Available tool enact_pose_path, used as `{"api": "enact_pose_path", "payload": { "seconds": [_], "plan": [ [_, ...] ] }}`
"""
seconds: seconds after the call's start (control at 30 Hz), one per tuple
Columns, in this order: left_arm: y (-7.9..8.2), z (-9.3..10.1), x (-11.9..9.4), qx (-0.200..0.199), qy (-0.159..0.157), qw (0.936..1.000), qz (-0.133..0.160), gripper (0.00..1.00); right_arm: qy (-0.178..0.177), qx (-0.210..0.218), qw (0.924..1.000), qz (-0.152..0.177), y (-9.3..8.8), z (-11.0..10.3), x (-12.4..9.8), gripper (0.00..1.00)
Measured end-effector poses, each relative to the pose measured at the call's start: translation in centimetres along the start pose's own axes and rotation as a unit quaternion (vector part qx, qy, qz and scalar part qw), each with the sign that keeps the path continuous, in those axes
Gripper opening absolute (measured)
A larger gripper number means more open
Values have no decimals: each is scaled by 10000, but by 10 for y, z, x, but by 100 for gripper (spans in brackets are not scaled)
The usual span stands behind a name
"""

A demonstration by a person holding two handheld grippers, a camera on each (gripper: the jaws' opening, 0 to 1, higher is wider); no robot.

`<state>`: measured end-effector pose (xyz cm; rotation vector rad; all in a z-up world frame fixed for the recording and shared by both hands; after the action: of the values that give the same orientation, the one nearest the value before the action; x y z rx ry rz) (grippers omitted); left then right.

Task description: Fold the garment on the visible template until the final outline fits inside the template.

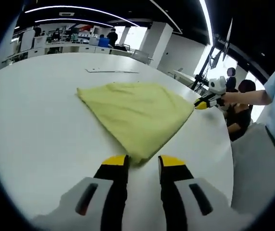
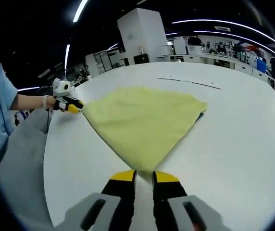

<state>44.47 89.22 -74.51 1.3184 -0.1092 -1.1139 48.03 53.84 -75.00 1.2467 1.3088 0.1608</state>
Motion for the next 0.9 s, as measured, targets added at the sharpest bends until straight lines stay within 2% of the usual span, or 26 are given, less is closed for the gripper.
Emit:
{"api": "enact_pose_path", "payload": {
  "seconds": [0.1,0.27,0.37,0.67,0.9],
  "plan": [
    [0,-1,-1,114,29,9999,-23,15,-19,-58,10000,7,1,1,-1,2],
    [-1,-5,-2,33,122,9999,-12,8,-7,28,10000,33,1,2,-2,0],
    [-1,-6,-2,14,143,9999,-4,0,0,10,10000,8,0,1,-2,0],
    [-3,-7,-8,12,191,9998,-8,0,91,82,9999,19,1,0,-9,0],
    [-12,0,-14,45,151,9998,-122,0,285,32,9995,-115,-8,-11,-16,0]
  ]
}}
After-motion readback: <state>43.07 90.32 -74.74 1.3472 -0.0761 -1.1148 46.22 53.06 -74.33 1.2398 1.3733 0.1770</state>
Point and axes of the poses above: the point that each gripper's makers call its tool centre point, and the gripper's own axes: x roughly forward along the fingers, z roughly to its right, y roughly out of its top, the point moved 2 cm from there along -x, roughly backward along the fingers, and after that the axes turned 1 degree about y, right-handed, at the moved point
